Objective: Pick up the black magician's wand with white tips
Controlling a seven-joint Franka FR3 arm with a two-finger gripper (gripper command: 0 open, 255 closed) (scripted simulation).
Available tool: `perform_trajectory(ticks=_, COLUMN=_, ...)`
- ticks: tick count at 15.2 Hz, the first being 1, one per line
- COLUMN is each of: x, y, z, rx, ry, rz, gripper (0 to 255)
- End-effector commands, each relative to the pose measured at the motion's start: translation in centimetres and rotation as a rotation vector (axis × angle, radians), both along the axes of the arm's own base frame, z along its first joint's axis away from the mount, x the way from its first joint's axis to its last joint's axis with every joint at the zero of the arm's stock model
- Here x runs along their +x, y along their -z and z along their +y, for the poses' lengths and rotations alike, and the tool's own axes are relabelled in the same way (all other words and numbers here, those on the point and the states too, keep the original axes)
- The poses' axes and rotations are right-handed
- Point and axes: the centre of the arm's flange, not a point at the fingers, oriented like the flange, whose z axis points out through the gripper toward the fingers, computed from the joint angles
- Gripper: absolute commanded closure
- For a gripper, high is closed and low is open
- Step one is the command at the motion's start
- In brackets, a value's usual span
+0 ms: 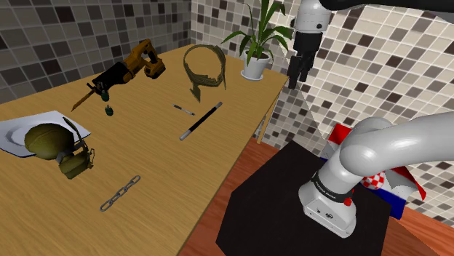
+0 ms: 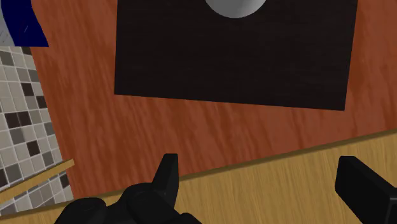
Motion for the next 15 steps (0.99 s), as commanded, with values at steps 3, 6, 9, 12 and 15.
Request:
perform_trajectory(ticks=3, x=0.6, y=1.3, z=2.1, rx=-0.012, ry=0.083, rz=-0.013, gripper=0)
perform_trajectory(ticks=6, x=1.8, y=3.4, z=5.0, rx=-0.03, ry=0.208, rz=-0.031, gripper=0)
perform_trajectory(ticks=9, x=3.4, y=5.5, z=7.8, rx=-0.047, ry=0.333, rz=-0.05, gripper=0)
perform_trajectory(ticks=12, x=5.4, y=7.6, z=10.3, rx=-0.065, ry=0.458, rz=-0.069, gripper=0)
perform_trajectory(ticks=15, x=7.8, y=9.6, z=12.4, rx=-0.083, ry=0.583, rz=-0.088, gripper=0)
